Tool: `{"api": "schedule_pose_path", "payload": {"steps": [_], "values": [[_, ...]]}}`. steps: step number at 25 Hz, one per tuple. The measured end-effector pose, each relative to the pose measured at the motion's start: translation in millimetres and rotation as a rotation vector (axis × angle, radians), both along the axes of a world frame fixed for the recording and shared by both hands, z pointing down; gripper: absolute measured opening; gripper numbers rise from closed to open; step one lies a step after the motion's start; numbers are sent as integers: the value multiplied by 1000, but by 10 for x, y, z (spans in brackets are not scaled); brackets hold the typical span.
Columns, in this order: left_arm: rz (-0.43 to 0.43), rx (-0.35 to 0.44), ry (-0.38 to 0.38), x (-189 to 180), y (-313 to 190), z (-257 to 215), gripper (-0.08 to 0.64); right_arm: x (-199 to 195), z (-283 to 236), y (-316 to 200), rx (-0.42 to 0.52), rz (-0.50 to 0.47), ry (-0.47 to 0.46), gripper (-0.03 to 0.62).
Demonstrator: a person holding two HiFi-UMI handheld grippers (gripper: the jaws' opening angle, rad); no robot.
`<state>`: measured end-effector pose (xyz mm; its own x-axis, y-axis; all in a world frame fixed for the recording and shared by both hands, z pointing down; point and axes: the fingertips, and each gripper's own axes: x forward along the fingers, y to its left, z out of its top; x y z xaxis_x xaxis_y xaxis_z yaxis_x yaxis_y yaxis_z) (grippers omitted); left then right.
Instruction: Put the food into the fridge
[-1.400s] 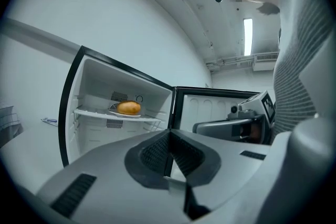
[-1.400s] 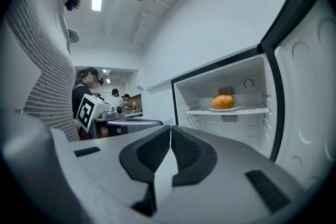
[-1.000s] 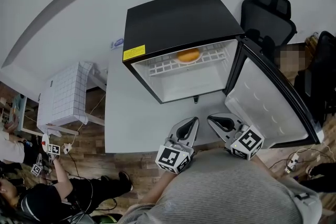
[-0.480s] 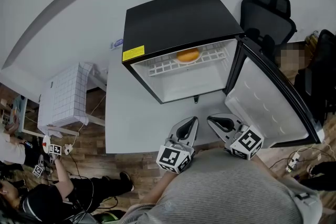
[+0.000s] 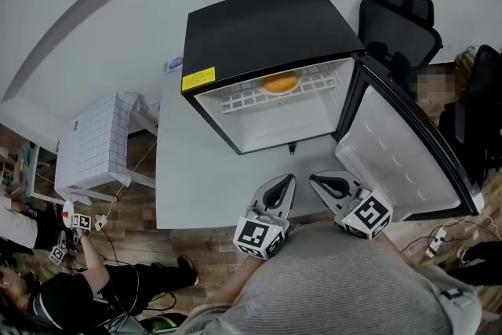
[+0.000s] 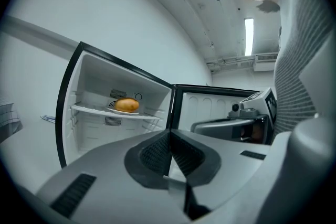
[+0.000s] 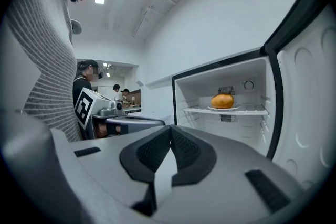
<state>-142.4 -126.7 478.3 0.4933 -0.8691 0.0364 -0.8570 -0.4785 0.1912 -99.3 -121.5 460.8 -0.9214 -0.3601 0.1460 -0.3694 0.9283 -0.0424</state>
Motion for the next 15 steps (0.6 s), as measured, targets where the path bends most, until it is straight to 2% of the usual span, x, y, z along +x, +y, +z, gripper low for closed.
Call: {"api": "schedule_pose_path", "payload": {"steps": [15], "values": [[12,-4,-10,12,-41,31,12,-17,-14,-28,5,1,-9,12]]}}
